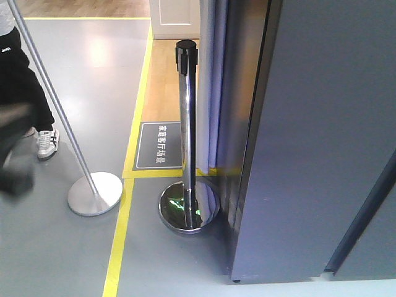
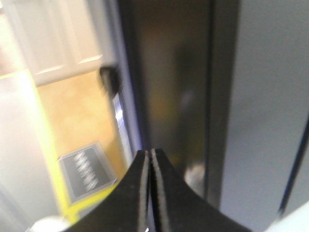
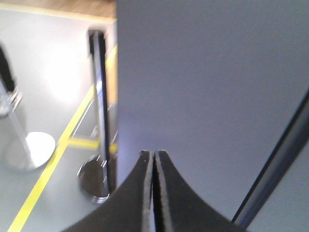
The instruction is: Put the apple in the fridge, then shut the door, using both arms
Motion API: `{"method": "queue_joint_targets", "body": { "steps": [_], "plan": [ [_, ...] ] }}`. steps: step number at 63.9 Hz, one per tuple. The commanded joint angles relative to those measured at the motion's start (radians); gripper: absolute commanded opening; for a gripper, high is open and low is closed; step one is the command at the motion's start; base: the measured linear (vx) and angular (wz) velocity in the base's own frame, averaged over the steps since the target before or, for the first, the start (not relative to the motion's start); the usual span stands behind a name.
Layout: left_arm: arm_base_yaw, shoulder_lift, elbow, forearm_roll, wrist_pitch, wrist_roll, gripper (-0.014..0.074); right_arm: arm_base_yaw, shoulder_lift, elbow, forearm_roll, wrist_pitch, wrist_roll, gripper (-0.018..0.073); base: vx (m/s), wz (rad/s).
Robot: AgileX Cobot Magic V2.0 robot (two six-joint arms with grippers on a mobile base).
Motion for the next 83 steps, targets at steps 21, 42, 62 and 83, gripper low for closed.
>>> {"method": "queue_joint_targets", "body": {
  "steps": [21, 42, 62, 83],
  "plan": [
    [0.025, -0.338, 0.397, 0.0, -0.307, -0.026, -0.0005, 0.027, -0.217, 0.294, 0.022, -0.285, -0.011, -0.0006, 0.0, 0.0],
    [0.025, -0.351, 0.405, 0.0, -0.338, -0.026, -0.0005, 0.027, -0.217, 0.298, 0.028, -0.254, -0.01, -0.0006, 0.0, 0.0],
    [0.025, -0.351, 0.405, 0.0, -0.338, -0.026, -0.0005, 0.027, -0.217, 0.298, 0.028, -0.254, -0.01, -0.0006, 0.0, 0.0],
    [0.025, -0.351, 0.405, 0.0, -0.353, -0.025, -0.0005, 0.027, -0.217, 0.298, 0.028, -0.254, -0.01, -0.0006, 0.0, 0.0]
  ]
}}
